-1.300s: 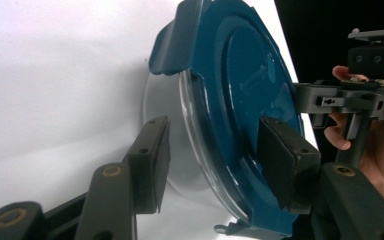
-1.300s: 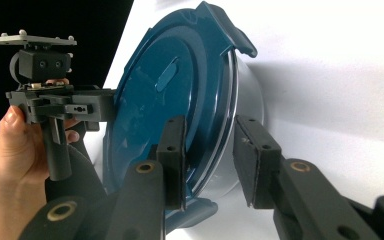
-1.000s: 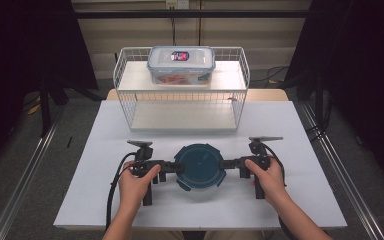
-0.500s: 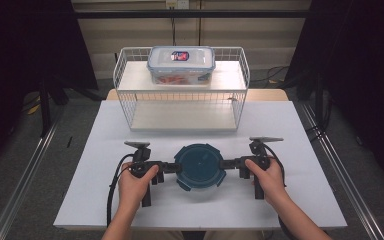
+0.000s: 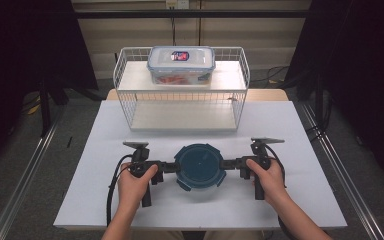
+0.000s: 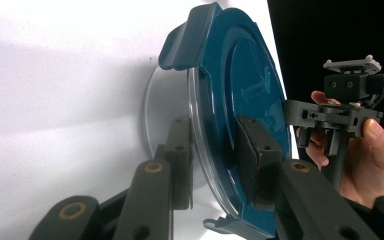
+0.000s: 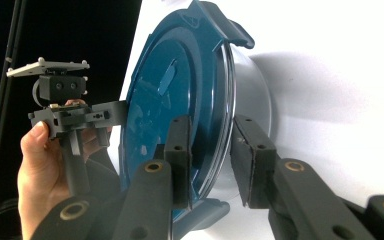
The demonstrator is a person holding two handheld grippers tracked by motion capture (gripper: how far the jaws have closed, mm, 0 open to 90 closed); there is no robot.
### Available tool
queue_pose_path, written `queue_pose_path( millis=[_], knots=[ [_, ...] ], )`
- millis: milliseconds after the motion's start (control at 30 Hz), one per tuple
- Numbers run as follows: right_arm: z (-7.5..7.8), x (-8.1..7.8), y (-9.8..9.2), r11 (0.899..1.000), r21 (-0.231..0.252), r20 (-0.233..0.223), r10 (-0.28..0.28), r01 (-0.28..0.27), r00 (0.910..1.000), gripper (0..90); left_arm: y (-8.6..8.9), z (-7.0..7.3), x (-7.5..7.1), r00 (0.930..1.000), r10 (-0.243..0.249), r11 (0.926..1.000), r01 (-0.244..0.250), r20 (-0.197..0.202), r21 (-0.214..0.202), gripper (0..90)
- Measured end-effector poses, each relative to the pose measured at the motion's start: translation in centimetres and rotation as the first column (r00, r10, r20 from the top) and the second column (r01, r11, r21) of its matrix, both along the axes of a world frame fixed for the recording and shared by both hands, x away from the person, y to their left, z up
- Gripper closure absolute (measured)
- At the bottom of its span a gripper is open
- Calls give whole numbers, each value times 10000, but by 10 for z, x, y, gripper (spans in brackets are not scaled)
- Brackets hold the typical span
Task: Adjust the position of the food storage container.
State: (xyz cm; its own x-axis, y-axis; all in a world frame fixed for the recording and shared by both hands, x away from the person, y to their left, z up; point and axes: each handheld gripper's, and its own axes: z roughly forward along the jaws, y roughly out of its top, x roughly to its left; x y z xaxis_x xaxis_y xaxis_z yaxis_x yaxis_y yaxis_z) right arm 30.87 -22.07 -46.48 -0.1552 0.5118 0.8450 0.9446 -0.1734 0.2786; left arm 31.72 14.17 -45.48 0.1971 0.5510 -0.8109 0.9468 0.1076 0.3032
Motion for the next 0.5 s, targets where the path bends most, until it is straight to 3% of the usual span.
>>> queue_pose_path(
  millis=[233,500],
  knots=[
    [1,-3,-1,9999,84,-272,-130,132,9995,724,-1,4,-2,9999,50,10000,-49,-108,83,713],
    [1,-4,-3,9993,317,-108,-179,183,9998,746,-1,9,-4,9999,42,9998,-45,149,209,730]
  ],
)
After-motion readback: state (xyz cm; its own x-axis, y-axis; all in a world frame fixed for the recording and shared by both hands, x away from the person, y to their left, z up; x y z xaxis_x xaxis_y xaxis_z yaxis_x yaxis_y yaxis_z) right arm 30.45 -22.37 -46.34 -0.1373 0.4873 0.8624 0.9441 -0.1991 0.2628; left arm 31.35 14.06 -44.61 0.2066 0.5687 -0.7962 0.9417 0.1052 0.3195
